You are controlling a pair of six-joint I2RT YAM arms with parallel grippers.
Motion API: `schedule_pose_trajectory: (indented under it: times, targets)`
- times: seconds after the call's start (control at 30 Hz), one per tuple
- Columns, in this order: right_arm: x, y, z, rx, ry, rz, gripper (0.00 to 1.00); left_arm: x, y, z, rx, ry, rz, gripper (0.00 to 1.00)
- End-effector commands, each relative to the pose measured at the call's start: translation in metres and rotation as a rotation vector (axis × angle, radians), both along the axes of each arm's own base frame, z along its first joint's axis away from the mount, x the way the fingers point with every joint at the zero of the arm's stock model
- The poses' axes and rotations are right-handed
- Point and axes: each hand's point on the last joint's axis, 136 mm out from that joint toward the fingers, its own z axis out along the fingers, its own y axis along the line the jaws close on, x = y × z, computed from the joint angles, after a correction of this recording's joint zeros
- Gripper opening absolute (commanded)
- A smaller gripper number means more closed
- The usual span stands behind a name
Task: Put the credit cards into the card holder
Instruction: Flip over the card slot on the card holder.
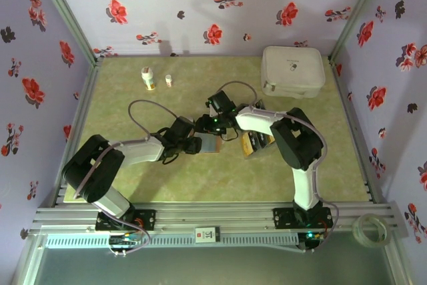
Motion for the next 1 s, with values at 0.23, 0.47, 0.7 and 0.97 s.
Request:
schedule_pose_trajectory:
  times: [0.23, 0.47, 0.7, 0.97]
  targets:
    - [0.003, -0.018, 0.012, 0.043, -0.019, -0.082, 0.49, -0.027, 0.023, -0.039, 0.111, 0.121, -0.002, 0.6]
    - [-0.005, -0.014, -0.006, 0.04, 0.019, -0.08, 0.49, -0.026, 0.022, -0.039, 0.112, 0.12, -0.004, 0.6]
    - [-0.01, -0.008, -0.016, 0.04, 0.04, -0.069, 0.49, -0.027, 0.022, -0.039, 0.113, 0.121, -0.004, 0.6]
    - [-0.011, -0.001, -0.011, 0.07, 0.043, -0.061, 0.48, -0.025, 0.021, -0.038, 0.108, 0.118, -0.004, 0.6]
